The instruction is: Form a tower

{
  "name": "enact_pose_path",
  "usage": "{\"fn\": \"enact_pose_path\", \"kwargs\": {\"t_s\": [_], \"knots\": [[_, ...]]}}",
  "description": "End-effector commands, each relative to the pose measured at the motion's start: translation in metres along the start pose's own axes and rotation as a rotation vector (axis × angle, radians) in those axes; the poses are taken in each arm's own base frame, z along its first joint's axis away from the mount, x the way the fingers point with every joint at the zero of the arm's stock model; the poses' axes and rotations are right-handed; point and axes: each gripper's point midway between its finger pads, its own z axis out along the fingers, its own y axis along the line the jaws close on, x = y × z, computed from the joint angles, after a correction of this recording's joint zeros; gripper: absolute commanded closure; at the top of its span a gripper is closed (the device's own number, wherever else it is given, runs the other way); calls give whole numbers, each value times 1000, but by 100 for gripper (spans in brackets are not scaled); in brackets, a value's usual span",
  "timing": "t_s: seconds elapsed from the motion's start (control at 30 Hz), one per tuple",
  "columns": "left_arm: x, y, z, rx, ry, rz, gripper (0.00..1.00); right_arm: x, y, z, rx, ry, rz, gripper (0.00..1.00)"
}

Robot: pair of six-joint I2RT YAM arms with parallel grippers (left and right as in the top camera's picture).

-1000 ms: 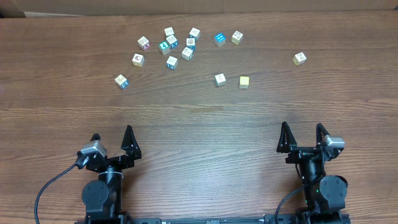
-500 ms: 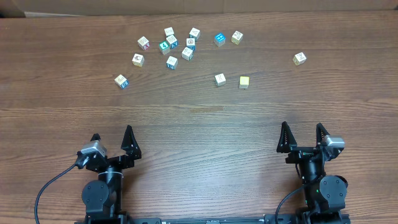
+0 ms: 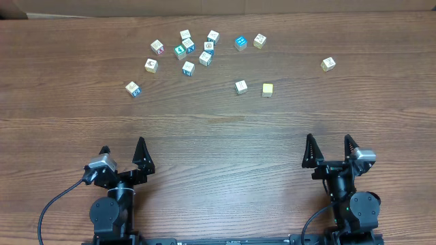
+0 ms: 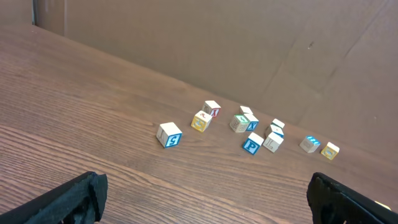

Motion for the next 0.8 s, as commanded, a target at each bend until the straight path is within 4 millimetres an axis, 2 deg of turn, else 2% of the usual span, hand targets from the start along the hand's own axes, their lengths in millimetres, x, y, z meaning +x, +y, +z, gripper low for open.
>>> {"fn": "enact_pose_path", "kwargs": {"t_s": [0.0,0.17,0.27,0.57,0.77], "knots": [[0,-2,0,10,-3,-6,0,-5,9,-3,-45,6,0,0],[0,-2,0,10,-3,-6,0,-24,13,-12,-38,29,-1,0],[0,-2,0,10,-3,-6,0,-42,18,-20,-42,16,-1,0],[0,-2,0,10,-3,-6,0,-113,36,-46,-62,-61,0,0],[0,-2,0,10,-3,-6,1,-165,49,-52,-58,-42,0,0]]}}
